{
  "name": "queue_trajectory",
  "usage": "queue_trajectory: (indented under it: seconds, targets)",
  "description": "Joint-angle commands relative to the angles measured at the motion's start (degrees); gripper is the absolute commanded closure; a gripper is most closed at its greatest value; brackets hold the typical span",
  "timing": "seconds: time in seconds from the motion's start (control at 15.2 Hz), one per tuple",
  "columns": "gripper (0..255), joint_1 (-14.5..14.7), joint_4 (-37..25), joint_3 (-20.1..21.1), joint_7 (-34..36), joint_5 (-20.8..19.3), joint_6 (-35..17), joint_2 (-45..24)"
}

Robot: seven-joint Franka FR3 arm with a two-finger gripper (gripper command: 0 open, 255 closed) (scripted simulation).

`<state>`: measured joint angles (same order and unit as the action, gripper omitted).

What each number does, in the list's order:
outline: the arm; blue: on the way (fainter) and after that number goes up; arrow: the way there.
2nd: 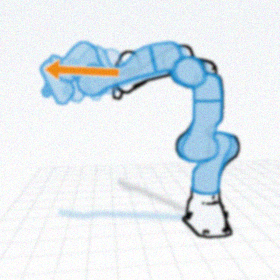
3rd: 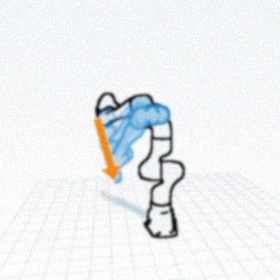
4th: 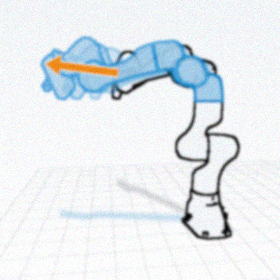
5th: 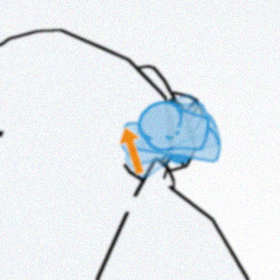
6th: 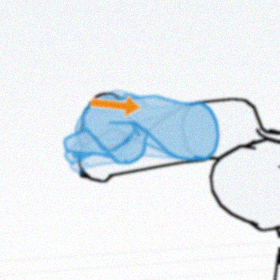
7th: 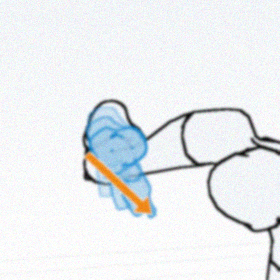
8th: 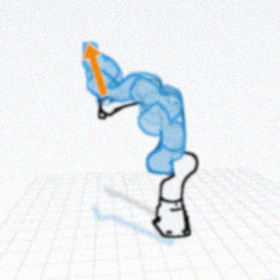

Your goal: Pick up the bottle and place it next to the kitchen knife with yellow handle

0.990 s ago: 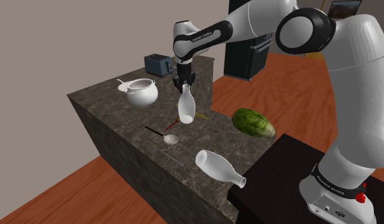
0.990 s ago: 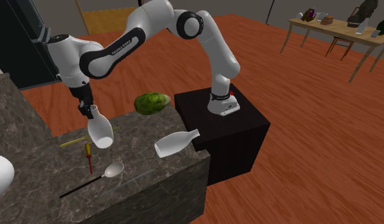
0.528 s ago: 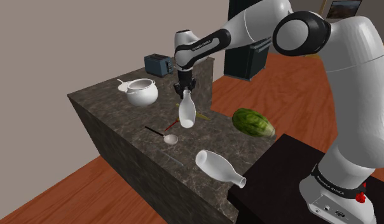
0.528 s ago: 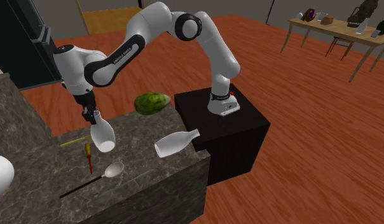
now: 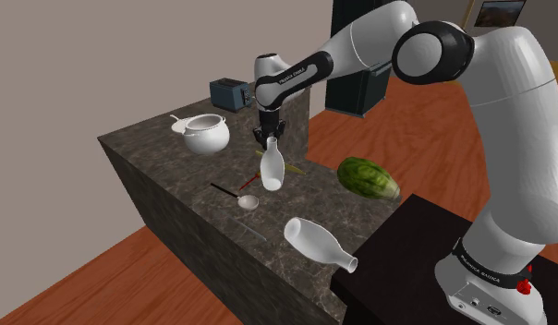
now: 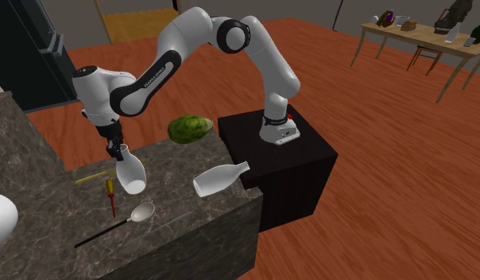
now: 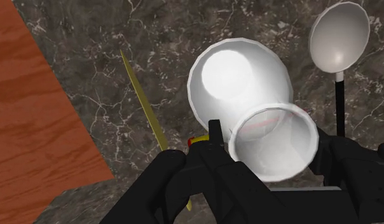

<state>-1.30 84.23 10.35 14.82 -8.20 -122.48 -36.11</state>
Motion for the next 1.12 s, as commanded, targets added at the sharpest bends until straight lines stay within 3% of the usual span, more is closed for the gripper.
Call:
queue_trajectory:
  seconds: [0.0,0.2,0.26,0.59,0.86,1.06]
  targets:
    - [255,0.0,0.0,0.0,0.0,0.0,-0.1,0.0]
    - [255,0.0,0.0,0.0,0.0,0.0,-0.1,0.0]
    - [0,0.0,0.0,0.0,0.0,0.0,-0.1,0.0]
    - [0,0.0,0.0,0.0,0.0,0.0,-0.1,0.0]
    - [0,-0.1,-2.2,0.4,-0.4,0.7,5.3,3.3]
    - [0,-0.1,-2.2,0.4,-0.4,0.7,5.3,3.3]
